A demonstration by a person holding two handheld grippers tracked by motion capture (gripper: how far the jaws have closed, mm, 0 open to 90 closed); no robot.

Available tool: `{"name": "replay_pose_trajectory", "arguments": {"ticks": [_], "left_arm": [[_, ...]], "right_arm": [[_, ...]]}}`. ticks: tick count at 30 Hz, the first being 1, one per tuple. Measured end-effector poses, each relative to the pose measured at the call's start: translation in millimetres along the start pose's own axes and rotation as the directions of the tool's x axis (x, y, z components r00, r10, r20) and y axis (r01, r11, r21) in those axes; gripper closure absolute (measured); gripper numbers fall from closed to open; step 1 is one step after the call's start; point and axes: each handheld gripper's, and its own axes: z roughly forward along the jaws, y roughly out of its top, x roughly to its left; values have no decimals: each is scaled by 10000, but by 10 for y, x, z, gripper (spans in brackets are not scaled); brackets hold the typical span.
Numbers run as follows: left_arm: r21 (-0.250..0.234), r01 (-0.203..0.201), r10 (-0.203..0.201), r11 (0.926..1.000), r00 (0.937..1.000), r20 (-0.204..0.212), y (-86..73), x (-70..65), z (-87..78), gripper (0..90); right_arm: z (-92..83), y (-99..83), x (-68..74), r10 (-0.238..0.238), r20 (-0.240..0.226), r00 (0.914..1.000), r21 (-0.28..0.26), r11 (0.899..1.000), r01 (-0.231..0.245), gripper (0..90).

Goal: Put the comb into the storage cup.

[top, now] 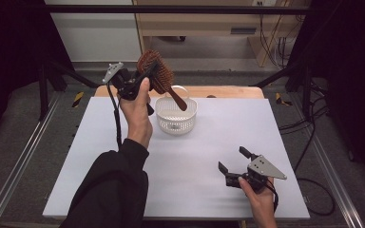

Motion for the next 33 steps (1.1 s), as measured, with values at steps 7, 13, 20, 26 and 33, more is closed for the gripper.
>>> {"name": "replay_pose_trajectory", "arguments": {"ticks": [7,13,20,26,33], "left_arm": [[86,-203,204,9998,9997,-127,-88,16,75,514],[134,-220,223,9997,9994,-266,-169,50,133,514],[263,-203,209,9994,9995,-228,-250,107,186,514],[372,-205,214,9991,9995,-239,-323,116,206,514],[531,-229,245,9983,9993,-291,-395,140,236,513]], "right_arm": [[-3,-1,11,-25,-88,10000,-22,10000,25,46],[-5,-3,10,-60,-126,9999,-18,10000,60,46],[8,-9,14,-121,-139,9998,32,9999,122,45],[11,-12,22,-97,-160,9998,28,9999,98,45],[7,-11,15,-126,-181,9998,8,9999,126,45]]}}
